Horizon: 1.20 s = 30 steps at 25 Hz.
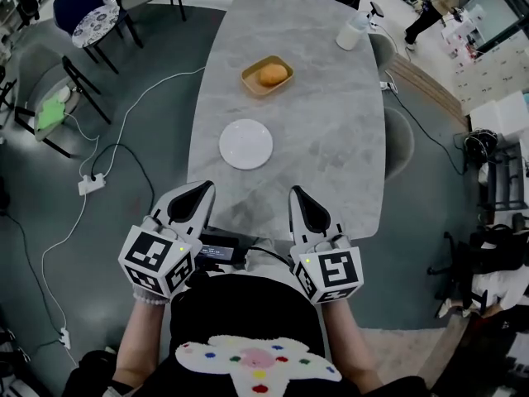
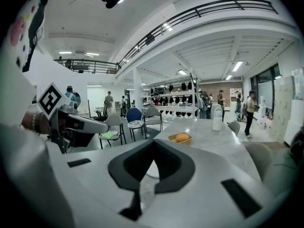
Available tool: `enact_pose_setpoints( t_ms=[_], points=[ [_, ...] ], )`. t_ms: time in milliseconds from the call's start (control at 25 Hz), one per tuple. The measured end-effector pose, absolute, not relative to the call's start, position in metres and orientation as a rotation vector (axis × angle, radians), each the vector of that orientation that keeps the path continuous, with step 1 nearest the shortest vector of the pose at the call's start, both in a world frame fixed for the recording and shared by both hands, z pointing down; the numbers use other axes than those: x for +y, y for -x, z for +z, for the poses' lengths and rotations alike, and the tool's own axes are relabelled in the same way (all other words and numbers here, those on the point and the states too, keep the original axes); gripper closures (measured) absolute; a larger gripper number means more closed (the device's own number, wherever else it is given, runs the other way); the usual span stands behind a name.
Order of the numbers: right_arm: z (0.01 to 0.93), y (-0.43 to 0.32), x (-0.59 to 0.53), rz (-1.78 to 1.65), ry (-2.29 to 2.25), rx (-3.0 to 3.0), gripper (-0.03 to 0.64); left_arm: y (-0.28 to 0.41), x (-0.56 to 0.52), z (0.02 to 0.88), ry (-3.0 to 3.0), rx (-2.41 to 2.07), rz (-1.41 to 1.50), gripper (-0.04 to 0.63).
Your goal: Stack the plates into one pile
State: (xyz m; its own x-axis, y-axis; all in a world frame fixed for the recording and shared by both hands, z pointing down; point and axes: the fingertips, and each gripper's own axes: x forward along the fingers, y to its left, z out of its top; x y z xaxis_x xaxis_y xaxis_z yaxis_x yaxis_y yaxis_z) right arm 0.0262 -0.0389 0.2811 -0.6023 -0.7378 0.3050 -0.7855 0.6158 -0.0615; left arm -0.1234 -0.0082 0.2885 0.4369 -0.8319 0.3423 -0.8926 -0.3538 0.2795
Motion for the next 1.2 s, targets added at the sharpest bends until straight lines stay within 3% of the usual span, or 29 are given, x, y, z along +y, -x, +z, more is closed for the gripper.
enact_pose_setpoints(
  t_ms=[1200],
  points=[
    [0.2778,-0.0178,-0.0407,0.248,-1.205,-2.59,0.614,0.1231,-0.0122,0.2892,-2.294,-1.443,0.217,0.584]
  ],
)
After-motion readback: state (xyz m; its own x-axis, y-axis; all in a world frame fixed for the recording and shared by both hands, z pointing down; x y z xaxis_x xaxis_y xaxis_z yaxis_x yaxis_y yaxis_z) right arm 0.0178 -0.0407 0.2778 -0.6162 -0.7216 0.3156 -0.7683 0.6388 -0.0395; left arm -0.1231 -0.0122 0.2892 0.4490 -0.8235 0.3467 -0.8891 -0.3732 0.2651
